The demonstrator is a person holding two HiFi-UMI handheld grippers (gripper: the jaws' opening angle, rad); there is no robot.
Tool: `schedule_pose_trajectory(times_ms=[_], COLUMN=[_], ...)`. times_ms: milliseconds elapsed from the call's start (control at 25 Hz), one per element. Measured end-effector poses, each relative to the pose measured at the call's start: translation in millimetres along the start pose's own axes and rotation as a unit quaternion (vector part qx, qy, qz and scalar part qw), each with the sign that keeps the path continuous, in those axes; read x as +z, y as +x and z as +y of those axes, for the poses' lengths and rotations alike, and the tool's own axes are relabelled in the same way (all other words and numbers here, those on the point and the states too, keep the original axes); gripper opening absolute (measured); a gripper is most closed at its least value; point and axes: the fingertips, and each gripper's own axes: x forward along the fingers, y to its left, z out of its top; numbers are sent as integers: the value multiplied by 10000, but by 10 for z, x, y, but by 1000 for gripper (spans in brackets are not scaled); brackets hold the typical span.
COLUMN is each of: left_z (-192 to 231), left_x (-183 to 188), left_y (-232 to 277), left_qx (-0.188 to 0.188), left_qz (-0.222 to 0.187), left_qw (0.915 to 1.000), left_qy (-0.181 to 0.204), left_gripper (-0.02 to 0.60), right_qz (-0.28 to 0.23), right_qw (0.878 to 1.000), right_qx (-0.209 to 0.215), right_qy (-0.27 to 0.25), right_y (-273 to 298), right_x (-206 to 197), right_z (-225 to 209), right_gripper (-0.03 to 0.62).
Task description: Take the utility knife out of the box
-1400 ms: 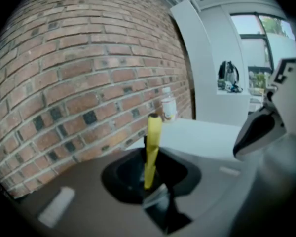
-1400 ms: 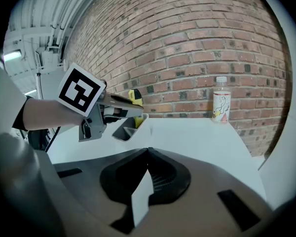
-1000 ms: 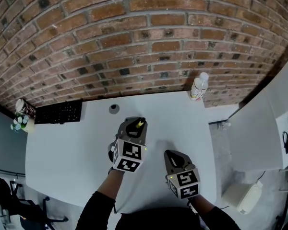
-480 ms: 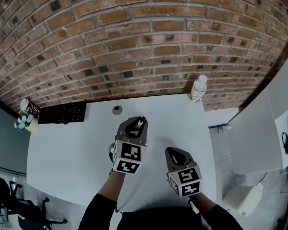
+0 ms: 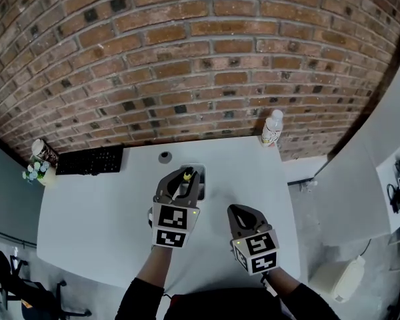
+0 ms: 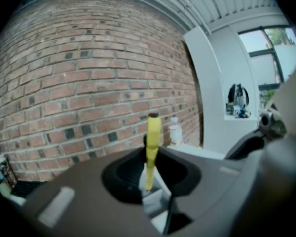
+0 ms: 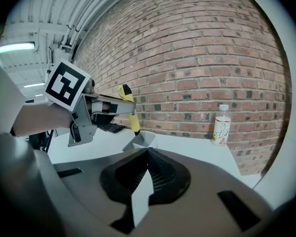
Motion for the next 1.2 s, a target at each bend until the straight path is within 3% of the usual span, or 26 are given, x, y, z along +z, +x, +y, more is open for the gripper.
schedule_pose_trajectory(times_ms=[920,1200], left_z=[288,366], left_x=[-354,-530], left_y=[-1114,-1447], left_qx=[325,465], left_qz=[-209,-124], left_qw=[9943,9929], left_qy=[-997,-1085], left_gripper=[74,74], right_qz=[-115,-144], right_qw=[9994,9991], right_qx=[46,106], right_qy=[-324,-394], right_y=[-183,-196], right_x=[111,134], right_z=[746,962], right_gripper=[8,8])
